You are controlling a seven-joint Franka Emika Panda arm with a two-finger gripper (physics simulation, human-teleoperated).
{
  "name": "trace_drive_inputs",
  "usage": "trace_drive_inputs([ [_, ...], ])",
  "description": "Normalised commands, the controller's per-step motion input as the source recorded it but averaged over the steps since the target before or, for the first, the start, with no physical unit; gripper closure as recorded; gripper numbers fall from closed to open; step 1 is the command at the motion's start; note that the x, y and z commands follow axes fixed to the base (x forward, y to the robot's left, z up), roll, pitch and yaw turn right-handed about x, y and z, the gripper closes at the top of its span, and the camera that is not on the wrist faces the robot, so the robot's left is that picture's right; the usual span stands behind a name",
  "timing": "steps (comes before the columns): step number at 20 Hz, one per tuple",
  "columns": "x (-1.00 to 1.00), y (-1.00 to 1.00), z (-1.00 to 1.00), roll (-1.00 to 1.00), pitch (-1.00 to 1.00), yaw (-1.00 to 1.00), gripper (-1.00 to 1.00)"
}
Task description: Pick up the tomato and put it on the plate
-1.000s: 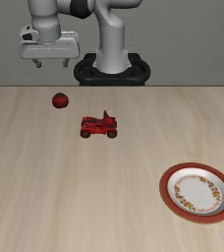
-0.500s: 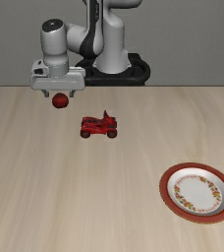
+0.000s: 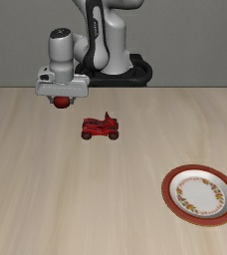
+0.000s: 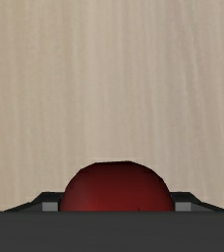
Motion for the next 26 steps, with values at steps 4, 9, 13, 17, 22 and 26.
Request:
trace_drive_inputs([
  [4,0.0,0.0,0.0,0.0,0.0,0.0,1.0],
  [9,0.0,0.0,0.6,0.0,0.0,0.0,1.0],
  [13,0.0,0.0,1.0,0.0,0.0,0.0,1.0],
  [17,0.0,0.0,1.0,0.0,0.0,0.0,1.0],
  [22,1.0,0.0,0.0,0.0,0.0,0.0,1.0],
  [26,1.0,0.0,0.0,0.0,0.0,0.0,1.0],
])
